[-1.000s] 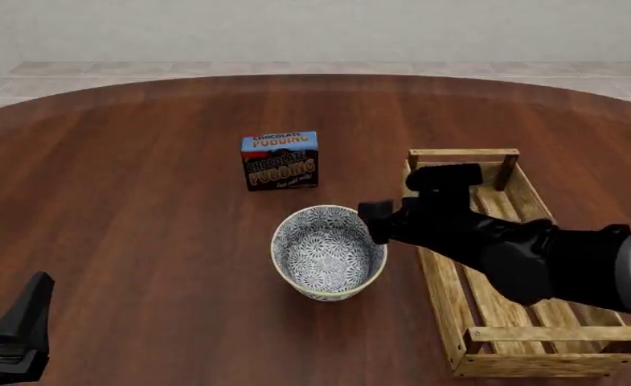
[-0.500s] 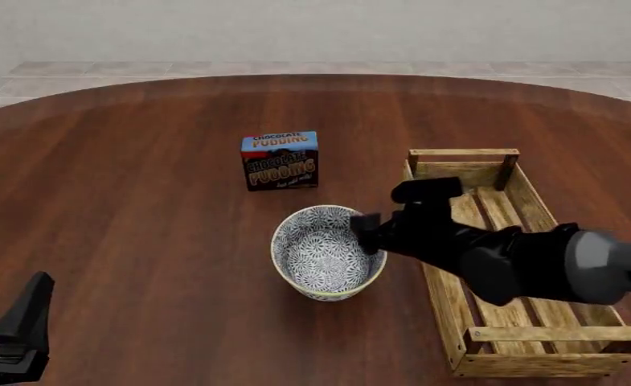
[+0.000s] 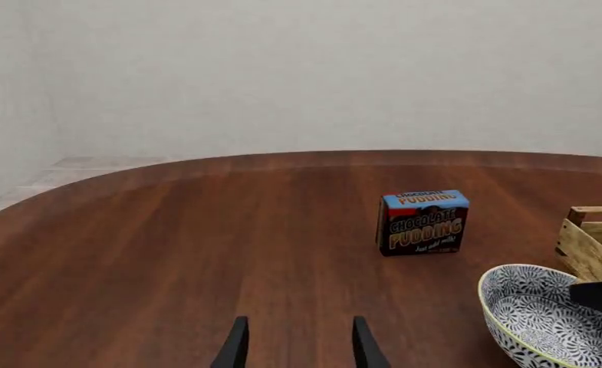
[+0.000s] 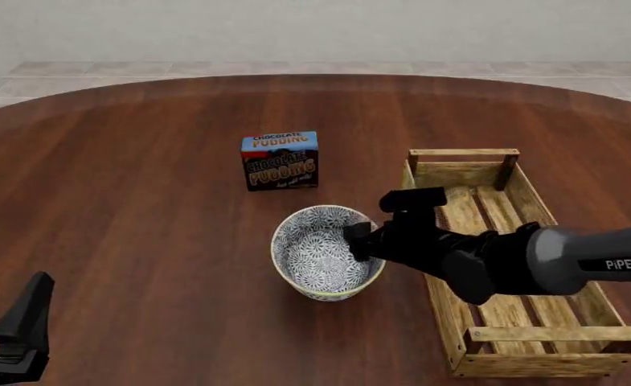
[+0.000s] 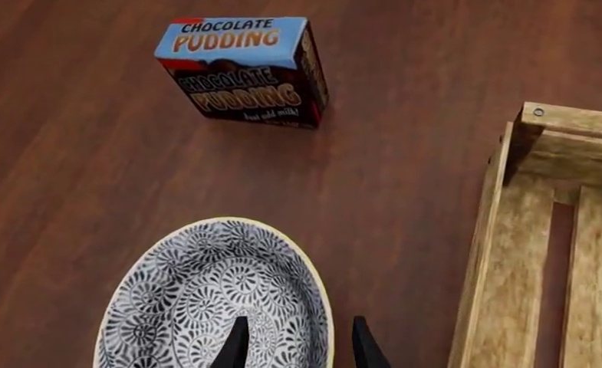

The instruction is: Pick up the bowl on the left and put it in the tray.

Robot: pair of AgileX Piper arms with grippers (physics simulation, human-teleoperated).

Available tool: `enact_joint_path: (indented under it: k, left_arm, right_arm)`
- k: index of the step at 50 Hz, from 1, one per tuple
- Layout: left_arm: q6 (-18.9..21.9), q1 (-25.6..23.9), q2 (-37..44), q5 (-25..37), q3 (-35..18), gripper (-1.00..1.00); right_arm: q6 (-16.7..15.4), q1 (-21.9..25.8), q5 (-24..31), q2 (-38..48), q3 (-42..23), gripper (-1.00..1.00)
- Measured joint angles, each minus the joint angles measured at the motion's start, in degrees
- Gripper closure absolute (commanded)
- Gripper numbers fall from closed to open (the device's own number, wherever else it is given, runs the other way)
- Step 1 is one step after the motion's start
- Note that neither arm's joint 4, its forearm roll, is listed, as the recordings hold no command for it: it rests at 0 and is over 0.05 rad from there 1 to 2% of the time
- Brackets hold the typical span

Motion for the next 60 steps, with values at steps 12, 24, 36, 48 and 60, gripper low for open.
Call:
enact_joint_path:
  k: [12, 24, 36, 48, 60]
  left_arm:
    - [0.0, 0.0, 0.0, 0.0, 0.0, -1.00]
    - [0.0, 0.0, 0.0, 0.0, 0.0, -1.00]
    - [0.0, 0.0, 0.0, 0.0, 0.0, -1.00]
    - [0.0, 0.0, 0.0, 0.0, 0.0, -1.00]
    - [0.0, 0.0, 0.0, 0.0, 0.0, -1.00]
  right_arm:
    - [0.5, 0.0, -0.9, 3.3, -1.0, -1.00]
    - [1.0, 0.1, -1.7, 6.3, -2.1, -1.00]
    - [0.4, 0.3, -2.3, 7.0, -2.8, 1.00]
    - [0.2, 1.1, -2.4, 7.1, -3.1, 1.00]
    - [-0.4, 2.9, -1.9, 3.8, -1.2, 1.00]
